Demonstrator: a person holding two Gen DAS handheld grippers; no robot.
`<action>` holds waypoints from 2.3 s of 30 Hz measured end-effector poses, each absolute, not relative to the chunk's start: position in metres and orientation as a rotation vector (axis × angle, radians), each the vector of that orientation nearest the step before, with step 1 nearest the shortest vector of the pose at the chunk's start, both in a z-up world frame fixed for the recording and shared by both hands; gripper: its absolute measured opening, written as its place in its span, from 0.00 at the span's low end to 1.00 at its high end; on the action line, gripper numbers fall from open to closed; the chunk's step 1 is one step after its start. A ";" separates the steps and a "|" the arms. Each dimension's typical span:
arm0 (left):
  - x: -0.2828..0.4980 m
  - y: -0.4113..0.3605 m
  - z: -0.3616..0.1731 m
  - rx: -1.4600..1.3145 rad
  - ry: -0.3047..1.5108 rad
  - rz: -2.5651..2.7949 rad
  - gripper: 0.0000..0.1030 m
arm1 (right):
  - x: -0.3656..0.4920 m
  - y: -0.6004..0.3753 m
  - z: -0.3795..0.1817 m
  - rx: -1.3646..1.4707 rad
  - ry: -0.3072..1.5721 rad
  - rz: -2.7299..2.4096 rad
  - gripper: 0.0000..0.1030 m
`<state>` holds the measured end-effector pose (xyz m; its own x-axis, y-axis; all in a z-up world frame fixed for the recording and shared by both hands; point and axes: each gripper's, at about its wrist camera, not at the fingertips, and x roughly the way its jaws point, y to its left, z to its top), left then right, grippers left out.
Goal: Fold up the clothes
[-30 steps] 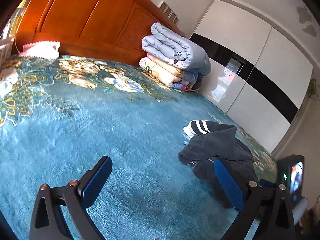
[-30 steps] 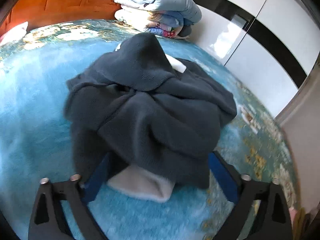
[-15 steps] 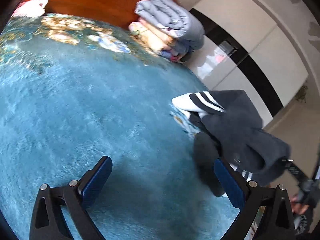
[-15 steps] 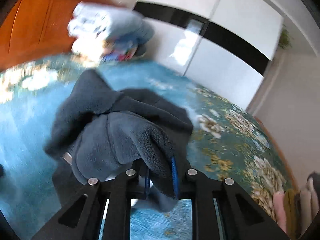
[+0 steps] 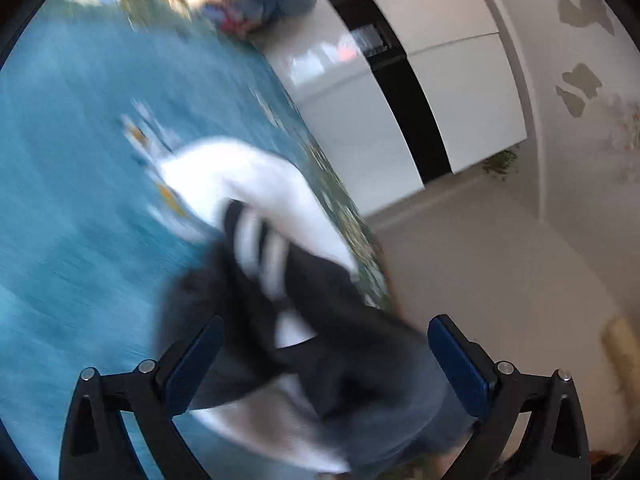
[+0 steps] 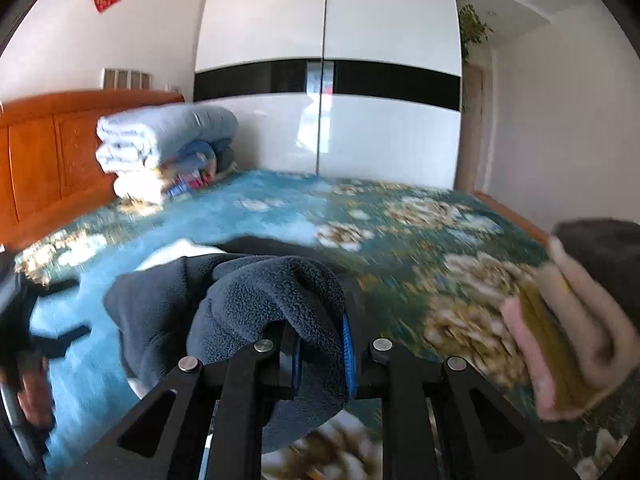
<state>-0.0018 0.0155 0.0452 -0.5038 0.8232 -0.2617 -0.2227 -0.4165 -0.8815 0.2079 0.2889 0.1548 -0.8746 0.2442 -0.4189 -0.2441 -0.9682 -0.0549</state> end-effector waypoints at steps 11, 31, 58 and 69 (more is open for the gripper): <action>0.010 0.076 0.071 -1.209 -1.045 2.033 0.07 | 0.224 0.321 0.129 -0.779 0.028 2.802 0.17; 0.121 -0.041 0.184 -0.840 -0.921 2.214 0.06 | 0.339 0.324 0.228 -0.526 0.048 2.907 0.17; 0.169 -0.103 0.361 -0.567 -0.455 2.583 0.07 | 0.341 0.260 0.394 -0.441 -0.062 3.179 0.18; -0.003 -0.083 0.119 -1.273 -0.747 2.469 0.07 | 0.089 0.297 0.126 -1.362 0.247 2.824 0.18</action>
<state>-0.0032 -0.0826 0.1186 -0.5805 0.4505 -0.6782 0.0011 -0.8325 -0.5540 0.0885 0.2972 0.1263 -0.6248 -0.0712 -0.7775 -0.0648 -0.9877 0.1426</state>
